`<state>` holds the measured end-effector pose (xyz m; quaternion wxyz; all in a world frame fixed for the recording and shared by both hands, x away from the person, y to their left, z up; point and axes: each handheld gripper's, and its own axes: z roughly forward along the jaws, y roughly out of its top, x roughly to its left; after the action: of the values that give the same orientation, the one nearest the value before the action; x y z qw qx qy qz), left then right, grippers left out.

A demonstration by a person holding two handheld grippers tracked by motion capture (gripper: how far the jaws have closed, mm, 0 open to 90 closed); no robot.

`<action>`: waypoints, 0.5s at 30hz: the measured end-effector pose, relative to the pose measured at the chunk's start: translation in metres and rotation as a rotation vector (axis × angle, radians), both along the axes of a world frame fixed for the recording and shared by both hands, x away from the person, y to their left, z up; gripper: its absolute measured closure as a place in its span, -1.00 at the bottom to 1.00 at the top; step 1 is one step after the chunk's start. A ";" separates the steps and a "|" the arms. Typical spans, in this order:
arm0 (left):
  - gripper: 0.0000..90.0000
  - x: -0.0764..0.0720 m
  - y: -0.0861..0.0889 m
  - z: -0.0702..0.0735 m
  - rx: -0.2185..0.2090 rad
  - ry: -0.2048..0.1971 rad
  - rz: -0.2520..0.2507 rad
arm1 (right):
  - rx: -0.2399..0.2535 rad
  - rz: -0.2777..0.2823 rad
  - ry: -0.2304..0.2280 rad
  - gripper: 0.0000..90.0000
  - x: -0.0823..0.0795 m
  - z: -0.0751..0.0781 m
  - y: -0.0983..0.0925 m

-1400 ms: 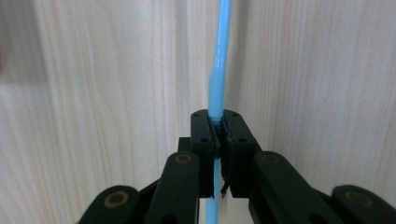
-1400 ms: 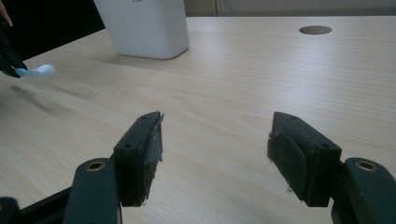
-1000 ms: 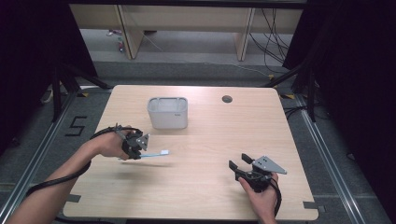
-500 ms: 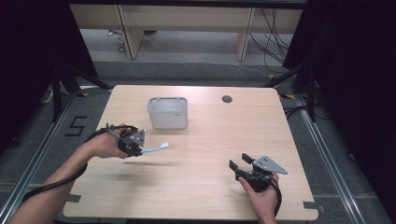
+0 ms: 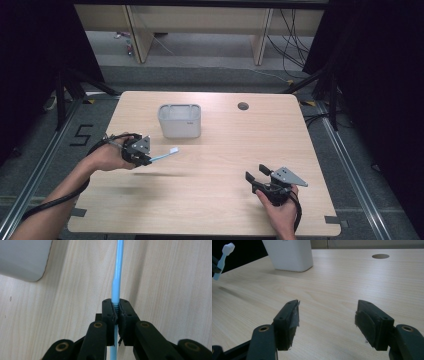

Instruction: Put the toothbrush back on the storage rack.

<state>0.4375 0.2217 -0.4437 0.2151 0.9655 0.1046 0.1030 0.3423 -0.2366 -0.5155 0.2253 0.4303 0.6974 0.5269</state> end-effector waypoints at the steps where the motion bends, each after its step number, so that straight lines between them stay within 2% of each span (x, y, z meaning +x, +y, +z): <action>1: 0.86 0.000 0.000 0.000 0.003 -0.003 0.000 | -0.001 0.000 0.001 -0.20 0.000 0.000 0.000; 2: 0.86 0.000 0.001 0.000 -0.004 -0.009 0.004 | 0.001 -0.002 0.004 -0.20 0.000 0.000 0.000; 4: 0.86 0.001 0.002 0.001 0.009 -0.016 -0.006 | 0.007 -0.001 -0.003 -0.20 0.000 0.000 0.001; 5: 0.86 0.000 0.002 0.000 -0.017 -0.017 0.012 | 0.004 -0.001 0.004 -0.20 0.000 0.000 0.001; 7: 0.86 0.000 0.003 0.001 -0.025 -0.021 0.021 | -0.001 -0.001 0.005 -0.20 0.000 0.000 0.000; 8: 0.86 0.001 0.004 0.002 -0.008 -0.026 0.007 | 0.002 -0.001 0.005 -0.20 0.000 0.000 0.001; 9: 0.86 -0.001 0.004 0.001 -0.042 -0.026 0.030 | 0.006 -0.001 -0.002 -0.20 0.000 0.000 0.001; 11: 0.86 0.000 0.004 0.002 -0.036 -0.027 0.025 | 0.005 0.000 -0.003 -0.20 0.000 0.000 0.001; 13: 0.86 -0.001 0.005 0.001 -0.058 -0.025 0.034 | 0.024 -0.004 0.019 -0.20 -0.001 0.000 0.003; 15: 0.86 -0.002 0.005 0.001 -0.076 -0.025 0.036 | 0.013 0.000 0.008 -0.20 0.000 0.000 0.002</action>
<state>0.4360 0.2266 -0.4424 0.2512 0.9532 0.1229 0.1148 0.3418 -0.2350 -0.5155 0.2196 0.4340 0.6948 0.5297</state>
